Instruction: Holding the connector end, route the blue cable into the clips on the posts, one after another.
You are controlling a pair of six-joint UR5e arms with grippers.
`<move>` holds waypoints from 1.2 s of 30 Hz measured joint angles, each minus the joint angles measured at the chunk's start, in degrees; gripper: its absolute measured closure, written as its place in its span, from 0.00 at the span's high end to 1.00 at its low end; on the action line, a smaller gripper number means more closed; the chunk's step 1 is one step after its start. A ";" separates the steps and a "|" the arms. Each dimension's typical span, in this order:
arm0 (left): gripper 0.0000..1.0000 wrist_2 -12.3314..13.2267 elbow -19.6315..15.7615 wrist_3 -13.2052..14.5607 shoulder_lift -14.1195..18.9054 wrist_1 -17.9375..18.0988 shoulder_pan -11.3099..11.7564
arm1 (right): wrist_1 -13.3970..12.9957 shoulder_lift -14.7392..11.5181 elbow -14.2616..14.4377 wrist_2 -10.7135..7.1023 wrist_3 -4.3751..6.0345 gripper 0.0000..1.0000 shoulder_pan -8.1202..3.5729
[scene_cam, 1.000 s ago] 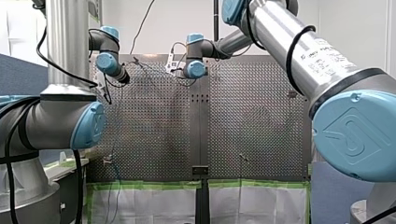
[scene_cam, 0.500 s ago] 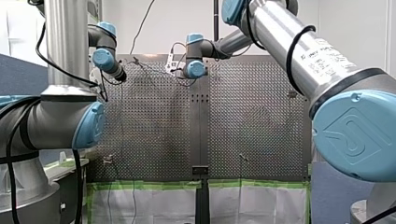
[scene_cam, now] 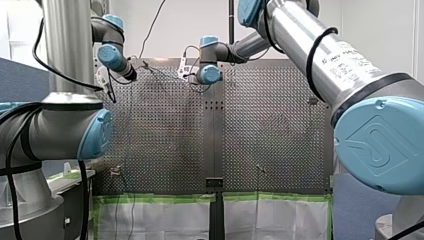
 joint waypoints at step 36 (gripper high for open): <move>1.00 -5.66 0.00 12.68 5.57 -0.05 -6.43 | 0.37 0.00 0.00 -0.05 0.01 0.00 0.21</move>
